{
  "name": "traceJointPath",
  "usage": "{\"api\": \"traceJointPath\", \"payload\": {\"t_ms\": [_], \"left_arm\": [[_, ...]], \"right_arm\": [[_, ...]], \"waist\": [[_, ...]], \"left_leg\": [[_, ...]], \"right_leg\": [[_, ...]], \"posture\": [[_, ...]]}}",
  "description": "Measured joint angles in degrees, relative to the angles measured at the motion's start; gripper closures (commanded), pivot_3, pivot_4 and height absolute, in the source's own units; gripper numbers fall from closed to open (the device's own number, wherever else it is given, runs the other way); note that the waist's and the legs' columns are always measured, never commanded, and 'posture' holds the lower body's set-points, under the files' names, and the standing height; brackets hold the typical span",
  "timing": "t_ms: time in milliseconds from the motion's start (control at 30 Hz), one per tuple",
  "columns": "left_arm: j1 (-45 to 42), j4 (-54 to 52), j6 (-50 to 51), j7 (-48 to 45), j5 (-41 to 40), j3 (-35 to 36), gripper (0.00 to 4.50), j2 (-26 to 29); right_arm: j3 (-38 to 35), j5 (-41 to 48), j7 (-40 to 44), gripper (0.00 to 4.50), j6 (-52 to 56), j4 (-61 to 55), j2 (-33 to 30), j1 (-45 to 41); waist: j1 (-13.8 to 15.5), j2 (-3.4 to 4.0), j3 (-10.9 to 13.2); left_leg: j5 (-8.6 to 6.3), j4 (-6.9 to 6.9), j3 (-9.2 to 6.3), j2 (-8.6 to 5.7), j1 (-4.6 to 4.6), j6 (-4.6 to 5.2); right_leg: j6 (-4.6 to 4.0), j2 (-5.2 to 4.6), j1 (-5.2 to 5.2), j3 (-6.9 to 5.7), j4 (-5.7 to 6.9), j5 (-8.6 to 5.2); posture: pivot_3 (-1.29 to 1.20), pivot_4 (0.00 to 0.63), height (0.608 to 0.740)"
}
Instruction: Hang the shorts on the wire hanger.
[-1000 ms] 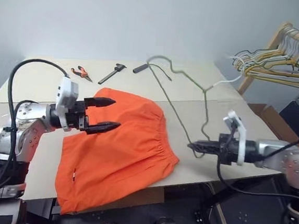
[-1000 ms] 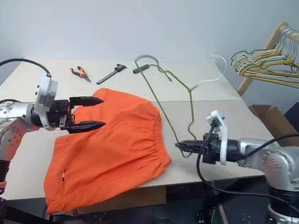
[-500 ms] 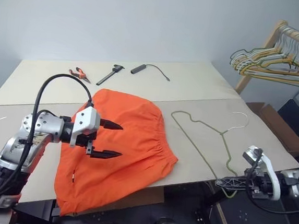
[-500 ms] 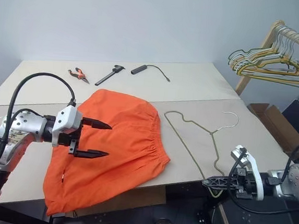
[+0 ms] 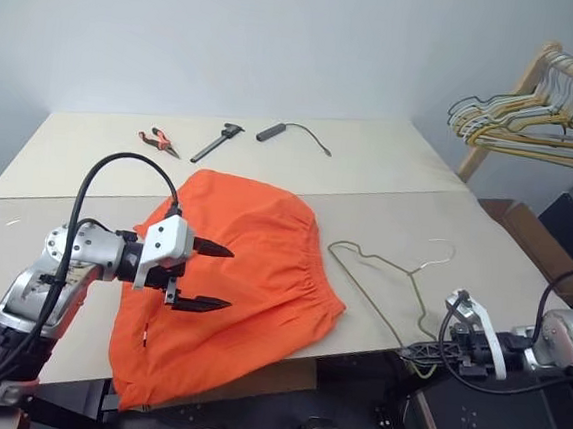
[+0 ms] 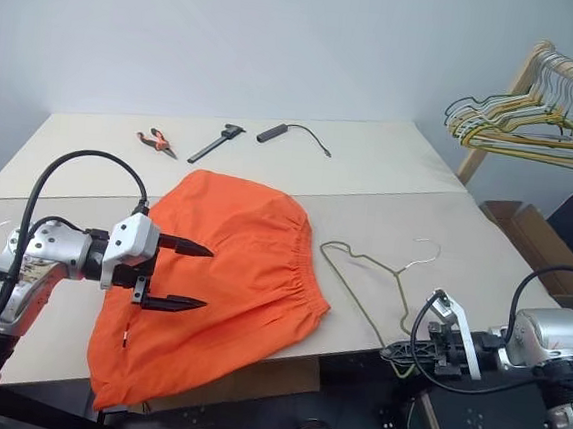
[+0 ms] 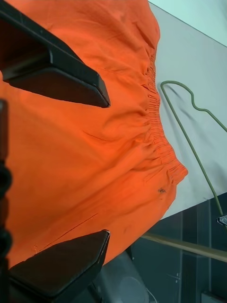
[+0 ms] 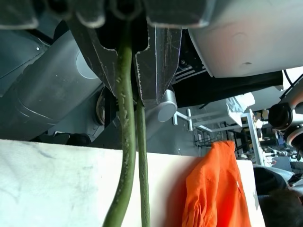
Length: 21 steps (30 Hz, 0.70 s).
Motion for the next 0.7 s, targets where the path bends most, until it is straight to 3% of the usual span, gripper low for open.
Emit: {"api": "traceJointPath", "payload": {"t_ms": [700], "left_arm": [[3.17, -2.61, 0.05, 2.29, 1.09, -0.18, 0.01, -0.7]], "right_arm": [[2.27, -1.65, 3.47, 4.5, -1.69, -0.7, 1.74, -1.27]], "waist": [[0.51, 0.01, -0.01]], "left_leg": [[0.0, 0.0, 0.0, -0.01, -0.01, 0.0]], "right_leg": [[0.02, 0.0, 0.0, 0.0, 0.0, 0.01]], "posture": [[-0.03, 0.0, 0.74]]}}
